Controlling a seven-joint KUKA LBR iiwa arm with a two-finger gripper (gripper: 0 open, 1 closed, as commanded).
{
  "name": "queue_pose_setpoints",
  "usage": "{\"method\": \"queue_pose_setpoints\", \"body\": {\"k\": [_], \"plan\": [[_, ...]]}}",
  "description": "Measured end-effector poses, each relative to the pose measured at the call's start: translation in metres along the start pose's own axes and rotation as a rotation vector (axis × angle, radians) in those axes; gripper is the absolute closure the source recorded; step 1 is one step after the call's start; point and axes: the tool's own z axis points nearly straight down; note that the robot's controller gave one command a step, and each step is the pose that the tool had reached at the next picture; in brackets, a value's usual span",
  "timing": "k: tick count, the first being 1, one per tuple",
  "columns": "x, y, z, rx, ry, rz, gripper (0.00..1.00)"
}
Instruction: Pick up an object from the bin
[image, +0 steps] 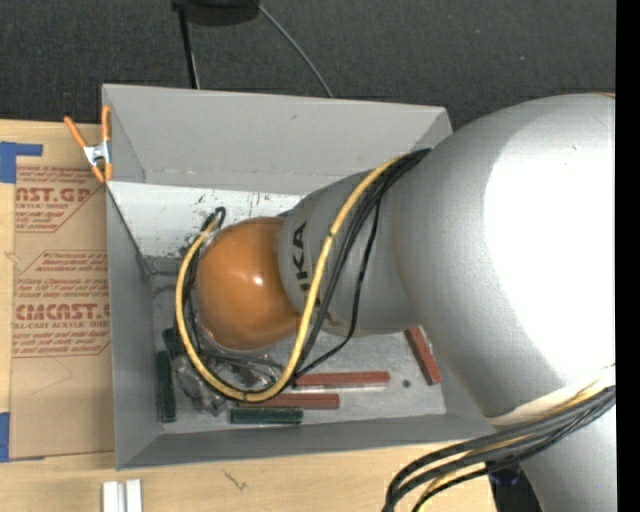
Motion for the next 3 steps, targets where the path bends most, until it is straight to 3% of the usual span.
{"method": "queue_pose_setpoints", "body": {"k": [1,2,3], "plan": [[-0.0006,0.0001,0.0003,0.001,0.0,-0.014,1.0],[0.0087,-0.0005,0.0005,0.0,-0.001,-0.037,1.0],[0.0054,-0.0077,0.0027,0.001,0.008,-0.062,0.0]]}}
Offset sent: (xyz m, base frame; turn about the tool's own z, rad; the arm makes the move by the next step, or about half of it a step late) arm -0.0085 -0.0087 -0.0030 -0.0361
